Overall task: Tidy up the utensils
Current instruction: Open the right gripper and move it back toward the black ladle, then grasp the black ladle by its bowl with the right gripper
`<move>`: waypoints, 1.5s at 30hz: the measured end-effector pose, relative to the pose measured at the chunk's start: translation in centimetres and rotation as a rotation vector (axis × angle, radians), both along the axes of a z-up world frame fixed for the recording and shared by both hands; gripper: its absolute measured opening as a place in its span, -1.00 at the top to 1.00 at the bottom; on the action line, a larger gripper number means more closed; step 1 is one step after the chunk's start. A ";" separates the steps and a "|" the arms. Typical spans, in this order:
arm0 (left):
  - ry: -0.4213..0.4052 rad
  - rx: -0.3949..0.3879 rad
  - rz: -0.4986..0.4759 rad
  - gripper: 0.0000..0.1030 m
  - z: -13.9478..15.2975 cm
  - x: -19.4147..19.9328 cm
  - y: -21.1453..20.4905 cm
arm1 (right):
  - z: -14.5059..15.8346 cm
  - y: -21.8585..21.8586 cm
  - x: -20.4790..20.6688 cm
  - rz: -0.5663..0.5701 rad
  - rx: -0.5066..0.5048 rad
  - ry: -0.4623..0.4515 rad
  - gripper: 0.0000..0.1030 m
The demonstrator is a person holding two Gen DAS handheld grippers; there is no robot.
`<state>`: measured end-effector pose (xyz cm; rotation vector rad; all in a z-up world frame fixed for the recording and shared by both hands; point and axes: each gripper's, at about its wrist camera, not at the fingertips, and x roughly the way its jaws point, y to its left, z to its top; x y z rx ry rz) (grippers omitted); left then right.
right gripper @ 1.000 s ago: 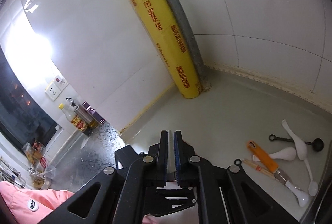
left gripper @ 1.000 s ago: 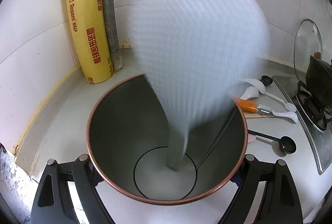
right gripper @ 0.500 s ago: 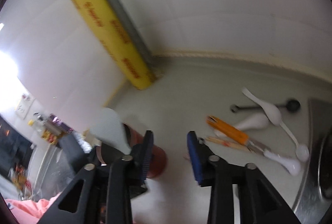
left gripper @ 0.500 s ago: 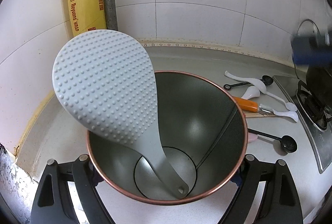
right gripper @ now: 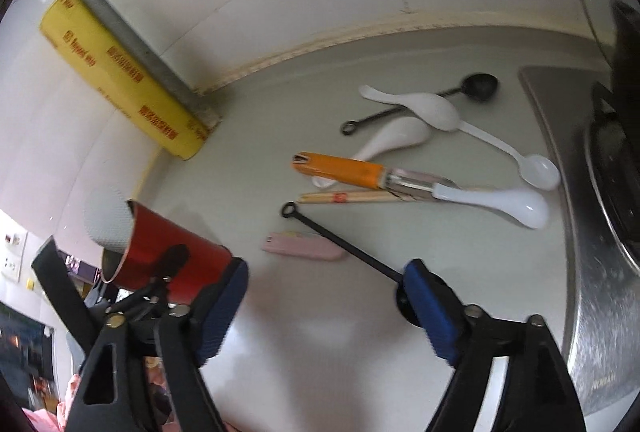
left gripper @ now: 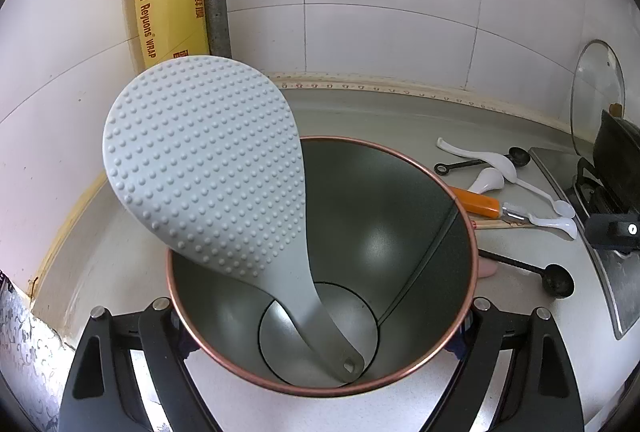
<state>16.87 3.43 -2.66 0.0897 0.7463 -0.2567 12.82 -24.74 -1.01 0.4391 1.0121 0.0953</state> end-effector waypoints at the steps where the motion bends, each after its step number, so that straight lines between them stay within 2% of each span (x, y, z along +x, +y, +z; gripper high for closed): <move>1: 0.001 0.000 0.002 -0.76 0.0 0.0 0.0 | 0.0 -0.4 -0.4 -0.010 0.001 -0.003 -0.82; 4: 0.006 0.001 0.002 -0.76 0.1 0.1 0.0 | -0.6 -1.3 -1.1 -0.043 -0.001 -0.006 -0.97; 9: 0.012 0.004 0.012 -0.76 0.3 0.3 0.0 | -1.5 -3.8 -3.2 -0.132 -0.010 -0.020 -1.00; 12: 0.017 0.010 0.016 -0.76 0.3 0.3 -0.2 | -2.4 -5.0 -4.3 -0.177 0.021 -0.023 -1.00; 17: 0.054 0.020 0.028 -0.76 -0.3 0.5 -0.5 | -3.7 -6.0 -5.7 -0.214 -0.001 -0.011 -1.00; 28: 0.068 0.029 0.038 -0.76 -0.2 0.5 -0.4 | -5.7 -4.7 -5.1 -0.151 -0.012 0.000 -1.00; 38: 0.065 0.029 0.039 -0.76 -0.1 0.7 -0.5 | -6.7 -2.6 -3.5 -0.081 -0.149 0.001 -0.99; 43: 0.063 0.029 0.038 -0.76 -0.1 0.7 -0.5 | -7.1 -2.2 -2.9 -0.063 -0.193 -0.001 -0.71; 45: 0.062 0.029 0.037 -0.76 -0.1 0.7 -0.5 | -7.1 -1.8 -2.6 -0.051 -0.218 -0.002 -0.68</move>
